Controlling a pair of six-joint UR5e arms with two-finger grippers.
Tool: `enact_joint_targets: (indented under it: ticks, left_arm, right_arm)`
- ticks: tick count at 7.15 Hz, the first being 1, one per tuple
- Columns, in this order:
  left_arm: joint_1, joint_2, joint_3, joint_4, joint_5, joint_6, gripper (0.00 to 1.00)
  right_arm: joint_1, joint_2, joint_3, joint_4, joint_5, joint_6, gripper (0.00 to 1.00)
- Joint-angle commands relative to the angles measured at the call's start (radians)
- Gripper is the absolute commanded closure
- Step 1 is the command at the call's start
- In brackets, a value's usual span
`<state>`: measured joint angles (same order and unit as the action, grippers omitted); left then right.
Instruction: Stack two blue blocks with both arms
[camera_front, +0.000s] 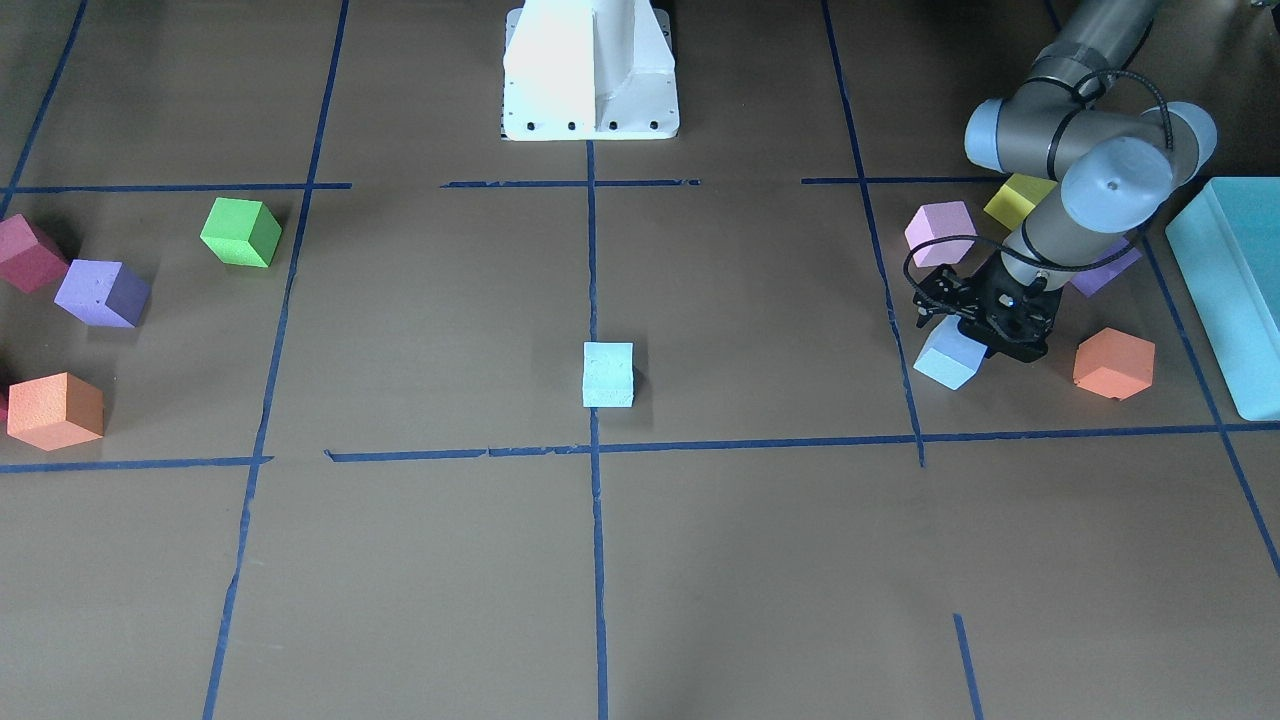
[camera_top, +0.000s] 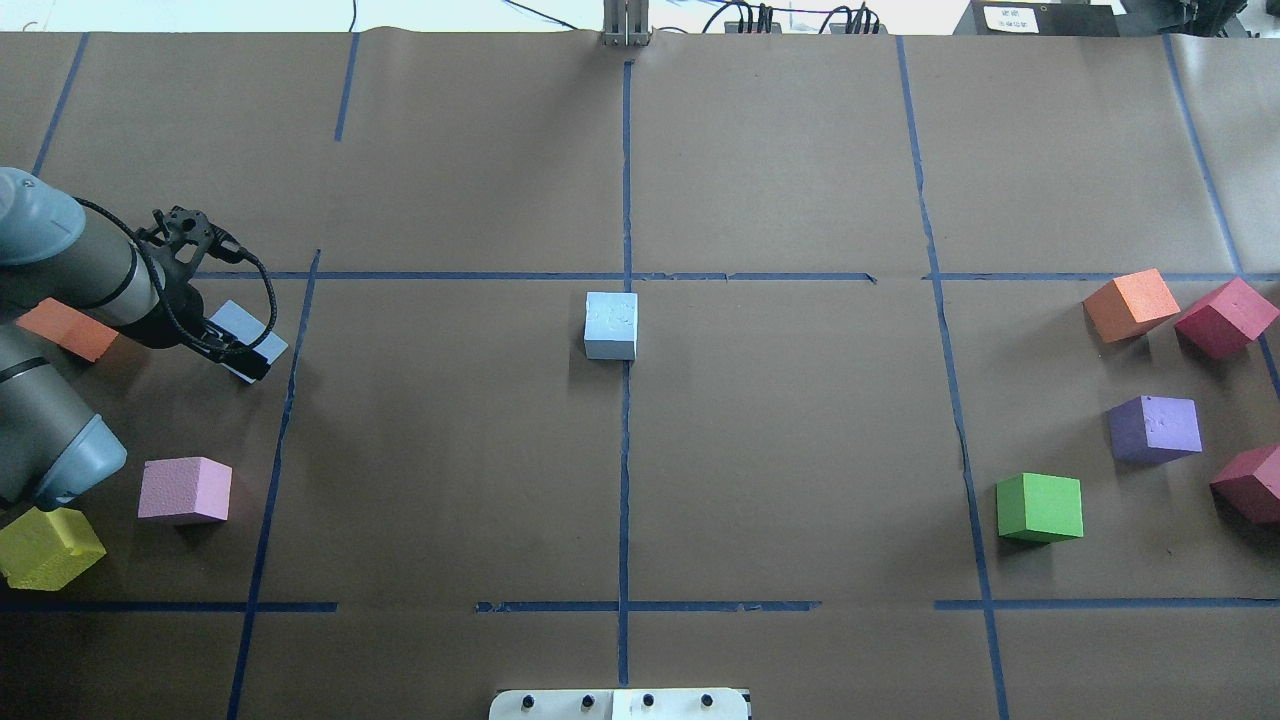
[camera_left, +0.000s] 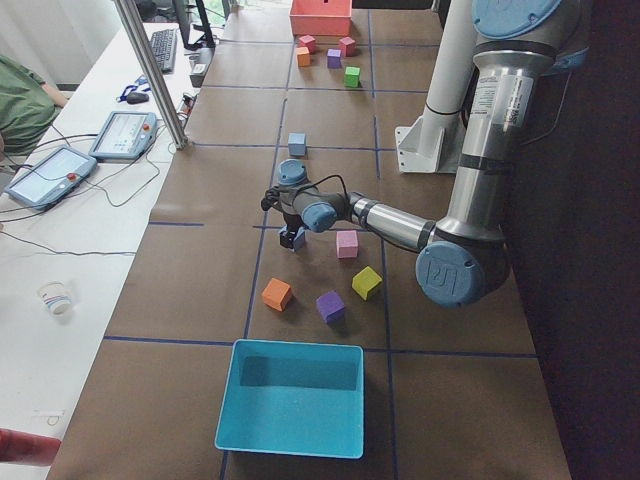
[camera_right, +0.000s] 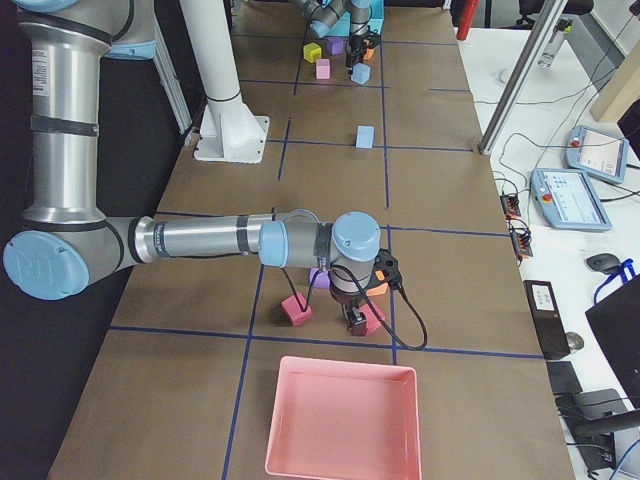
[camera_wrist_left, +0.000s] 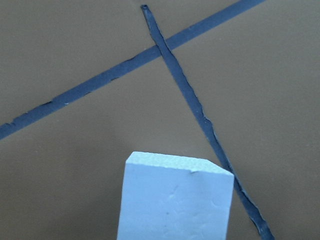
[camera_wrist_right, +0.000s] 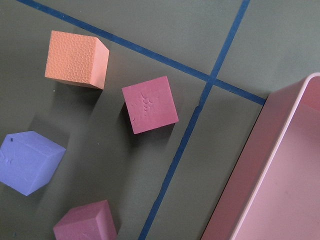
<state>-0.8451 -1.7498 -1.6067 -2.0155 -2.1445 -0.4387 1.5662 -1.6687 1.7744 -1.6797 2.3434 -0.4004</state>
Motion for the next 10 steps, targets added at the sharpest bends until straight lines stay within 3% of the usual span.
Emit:
enact_joint_targets:
  ticks: [1, 4, 5, 6, 8, 10]
  left_arm:
    - [0.001, -0.022, 0.016, -0.002, 0.0, 0.0, 0.46]
    - [-0.006, -0.066, -0.021, 0.009, 0.0, -0.014, 0.49]
    - [-0.008, -0.104, -0.021, 0.012, -0.002, -0.097, 0.49]
    - [-0.005, -0.188, -0.021, 0.068, 0.0, -0.217, 0.49]
    - [0.033, -0.401, -0.016, 0.307, 0.027, -0.341, 0.49]
    - [0.127, -0.602, 0.069, 0.395, 0.119, -0.502, 0.48]
  right_arm:
    - [0.0, 0.0, -0.003, 0.0, -0.001, 0.002, 0.0]
    - [0.0, 0.001, -0.006, 0.0, -0.001, 0.0, 0.0]
    - [0.0, 0.001, -0.006, 0.0, 0.0, 0.002, 0.0]
    - [0.0, 0.0, -0.006, 0.0, 0.0, 0.0, 0.0]
    - [0.0, 0.001, -0.006, 0.0, 0.0, 0.0, 0.0]
    - [0.0, 0.001, -0.006, 0.0, 0.0, 0.002, 0.0]
